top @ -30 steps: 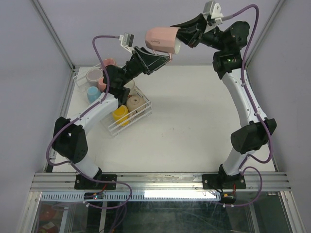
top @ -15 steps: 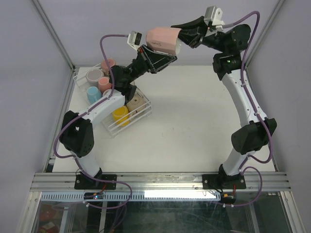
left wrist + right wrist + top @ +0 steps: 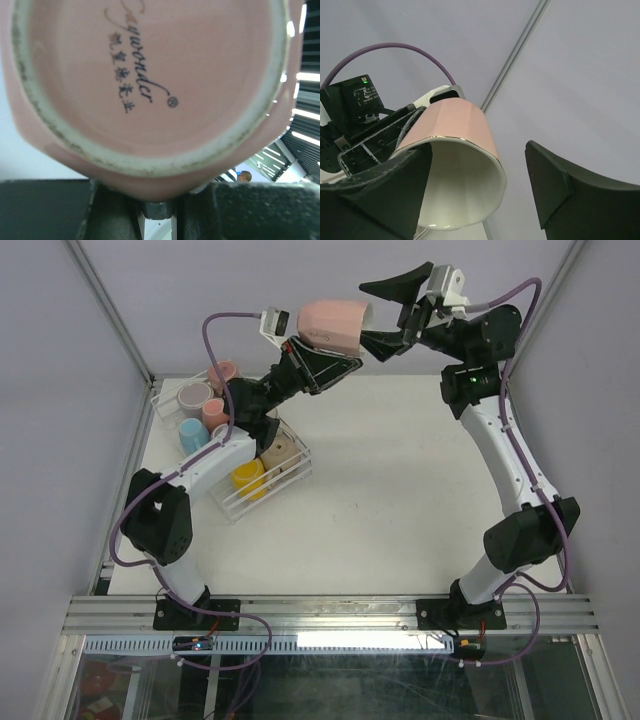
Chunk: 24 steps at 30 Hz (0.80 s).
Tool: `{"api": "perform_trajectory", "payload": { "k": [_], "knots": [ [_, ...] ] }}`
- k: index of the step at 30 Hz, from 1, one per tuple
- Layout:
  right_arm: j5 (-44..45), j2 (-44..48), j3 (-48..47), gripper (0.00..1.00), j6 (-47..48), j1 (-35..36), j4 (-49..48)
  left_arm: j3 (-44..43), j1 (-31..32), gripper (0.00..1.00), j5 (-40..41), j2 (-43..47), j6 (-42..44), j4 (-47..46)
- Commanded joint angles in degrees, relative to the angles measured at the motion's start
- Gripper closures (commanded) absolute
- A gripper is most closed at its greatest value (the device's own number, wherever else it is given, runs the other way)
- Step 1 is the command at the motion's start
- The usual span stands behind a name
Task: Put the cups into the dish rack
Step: Place the cup on the dish rack.
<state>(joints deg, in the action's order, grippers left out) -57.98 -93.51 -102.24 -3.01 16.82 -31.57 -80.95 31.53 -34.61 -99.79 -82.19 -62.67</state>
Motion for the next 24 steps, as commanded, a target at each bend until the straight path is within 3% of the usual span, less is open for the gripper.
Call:
{"api": "perform_trajectory", "payload": {
  "k": [1, 8, 24],
  "knots": [
    [1.7, 4.0, 0.5, 0.19, 0.2, 0.2, -3.6, 0.5, -0.2, 1.00, 1.2, 5.9, 2.5, -8.4],
    [1.3, 7.5, 3.5, 0.10, 2.5, 0.2, -3.6, 1.3, -2.4, 1.00, -0.3, 8.1, 2.6, -8.3],
    [4.6, 15.3, 12.8, 0.07, 7.9, -0.9, 1.0, 5.9, -9.9, 1.00, -2.6, 15.4, 4.9, -3.7]
  ]
}}
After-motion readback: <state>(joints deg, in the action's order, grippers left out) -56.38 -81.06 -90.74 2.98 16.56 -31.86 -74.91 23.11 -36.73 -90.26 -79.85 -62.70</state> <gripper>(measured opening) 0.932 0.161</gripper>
